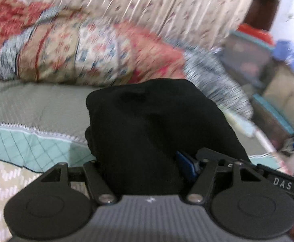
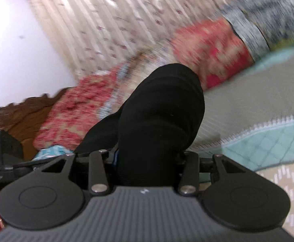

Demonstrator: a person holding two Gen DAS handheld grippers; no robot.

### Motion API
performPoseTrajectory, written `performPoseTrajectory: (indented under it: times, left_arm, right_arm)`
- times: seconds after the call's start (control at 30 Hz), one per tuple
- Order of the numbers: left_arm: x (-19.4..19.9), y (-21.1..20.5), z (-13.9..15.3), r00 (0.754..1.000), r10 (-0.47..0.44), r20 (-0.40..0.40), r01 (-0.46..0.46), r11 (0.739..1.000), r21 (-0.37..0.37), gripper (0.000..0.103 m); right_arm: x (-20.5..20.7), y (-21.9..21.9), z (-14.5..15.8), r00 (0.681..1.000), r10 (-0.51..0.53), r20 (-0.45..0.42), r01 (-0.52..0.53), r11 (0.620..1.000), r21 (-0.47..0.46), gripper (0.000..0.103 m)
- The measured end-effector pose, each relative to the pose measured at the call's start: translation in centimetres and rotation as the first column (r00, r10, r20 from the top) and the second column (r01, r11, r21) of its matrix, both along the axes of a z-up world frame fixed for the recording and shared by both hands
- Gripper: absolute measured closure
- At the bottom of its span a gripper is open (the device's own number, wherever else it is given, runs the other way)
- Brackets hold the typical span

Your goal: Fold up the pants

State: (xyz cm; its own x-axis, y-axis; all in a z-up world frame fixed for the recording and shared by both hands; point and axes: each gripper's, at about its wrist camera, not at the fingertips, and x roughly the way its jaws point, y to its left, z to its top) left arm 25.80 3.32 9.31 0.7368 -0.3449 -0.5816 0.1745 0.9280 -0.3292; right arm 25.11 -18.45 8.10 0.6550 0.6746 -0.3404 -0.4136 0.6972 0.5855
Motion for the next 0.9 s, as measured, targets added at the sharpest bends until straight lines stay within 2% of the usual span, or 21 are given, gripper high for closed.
performPoseTrajectory:
  times: [0.07, 0.1, 0.13, 0.17, 0.2, 0.27, 0.33, 0.4, 0.5, 0.8, 0.9]
  left_arm:
    - [1.6, -0.5, -3.2, 0.996, 0.031, -0.086, -0.027, 0.999, 0.042, 0.041]
    - [2.3, -0.8, -4.9, 0.989, 0.058, -0.133, -0.047, 0.996, 0.080, 0.038]
    - [2.4, -1.0, -5.9, 0.988, 0.082, -0.134, -0.066, 0.991, 0.115, 0.024]
    - [1.9, -1.1, -6.4, 0.990, 0.087, -0.109, -0.073, 0.989, 0.126, 0.023]
    - [1.4, -1.0, -6.2, 0.992, 0.091, -0.087, -0.080, 0.989, 0.121, 0.019]
    - [0.6, -0.8, -5.6, 0.993, 0.074, -0.094, -0.064, 0.992, 0.106, 0.015]
    - [-0.5, -0.7, -4.8, 0.993, 0.076, -0.093, -0.066, 0.991, 0.112, 0.014]
    - [-1.8, -0.6, -3.8, 0.993, 0.090, -0.079, -0.081, 0.991, 0.111, 0.008]
    - [-5.8, -0.1, -2.3, 0.991, 0.118, -0.055, -0.111, 0.988, 0.110, 0.002]
    - [-17.5, -1.7, -1.7, 0.972, 0.198, -0.128, -0.163, 0.957, 0.241, 0.000]
    - [-20.8, -1.8, -1.4, 0.967, 0.203, -0.157, -0.161, 0.956, 0.245, 0.000]
  right_arm:
    - [1.3, 0.4, -3.1, 0.994, -0.043, -0.098, 0.039, 0.999, -0.037, 0.056]
    - [2.0, 0.7, -4.6, 0.985, -0.063, -0.161, 0.053, 0.996, -0.069, 0.056]
    - [2.4, 0.8, -6.0, 0.972, -0.098, -0.216, 0.074, 0.990, -0.118, 0.050]
    - [2.3, 0.3, -7.1, 0.965, -0.118, -0.236, 0.094, 0.989, -0.112, 0.045]
    - [2.2, -0.4, -7.3, 0.964, -0.114, -0.240, 0.100, 0.992, -0.070, 0.045]
    - [1.4, -1.1, -6.6, 0.963, -0.116, -0.245, 0.103, 0.993, -0.063, 0.036]
    - [-0.2, -1.5, -5.2, 0.966, -0.153, -0.208, 0.131, 0.985, -0.113, 0.032]
    - [-2.1, -1.9, -4.0, 0.972, -0.177, -0.155, 0.153, 0.976, -0.155, 0.030]
    - [-5.4, -2.7, -2.9, 0.970, -0.207, -0.125, 0.179, 0.962, -0.204, 0.020]
    - [-15.9, -2.7, -3.6, 0.950, -0.231, -0.211, 0.176, 0.952, -0.251, 0.012]
    - [-18.6, -1.8, -3.2, 0.952, -0.228, -0.206, 0.166, 0.945, -0.283, 0.005]
